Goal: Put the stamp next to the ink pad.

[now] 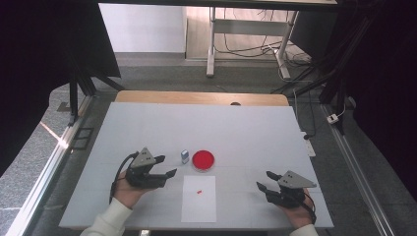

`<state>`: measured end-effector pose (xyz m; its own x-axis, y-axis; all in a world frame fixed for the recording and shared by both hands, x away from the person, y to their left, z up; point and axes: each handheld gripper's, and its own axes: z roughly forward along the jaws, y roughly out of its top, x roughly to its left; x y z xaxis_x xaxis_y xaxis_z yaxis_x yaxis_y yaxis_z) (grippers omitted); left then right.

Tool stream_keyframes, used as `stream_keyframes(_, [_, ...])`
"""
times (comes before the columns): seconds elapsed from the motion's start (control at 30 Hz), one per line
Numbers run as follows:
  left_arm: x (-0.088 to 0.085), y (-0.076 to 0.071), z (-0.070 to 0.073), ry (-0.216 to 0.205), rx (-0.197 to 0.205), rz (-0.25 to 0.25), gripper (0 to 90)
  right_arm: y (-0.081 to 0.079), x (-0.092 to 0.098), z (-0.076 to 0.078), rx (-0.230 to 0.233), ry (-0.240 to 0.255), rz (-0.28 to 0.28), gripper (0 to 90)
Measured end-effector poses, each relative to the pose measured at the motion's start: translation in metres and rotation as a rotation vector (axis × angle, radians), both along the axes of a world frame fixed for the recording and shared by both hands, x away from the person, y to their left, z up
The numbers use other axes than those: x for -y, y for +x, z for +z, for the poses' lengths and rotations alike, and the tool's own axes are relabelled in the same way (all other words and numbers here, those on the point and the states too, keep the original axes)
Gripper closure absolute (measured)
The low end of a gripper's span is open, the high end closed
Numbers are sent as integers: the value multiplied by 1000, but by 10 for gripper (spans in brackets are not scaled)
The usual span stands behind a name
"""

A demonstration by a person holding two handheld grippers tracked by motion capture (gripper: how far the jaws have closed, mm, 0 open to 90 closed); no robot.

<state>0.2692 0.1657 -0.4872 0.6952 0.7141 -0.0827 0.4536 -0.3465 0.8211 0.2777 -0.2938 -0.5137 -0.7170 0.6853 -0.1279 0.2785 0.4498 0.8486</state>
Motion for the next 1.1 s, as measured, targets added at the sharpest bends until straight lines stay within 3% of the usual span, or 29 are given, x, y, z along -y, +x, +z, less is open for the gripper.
stream_keyframes(0.27, [-19,-30,-8,-2,6,21,333,2,4,0,4,0,2,440])
stream_keyframes(0.47, [-28,-44,-15,4,2,25,332,3,6,0,13,11,2,440])
stream_keyframes(1.1, [-33,-46,-18,0,2,35,332,1,4,3,24,6,14,441])
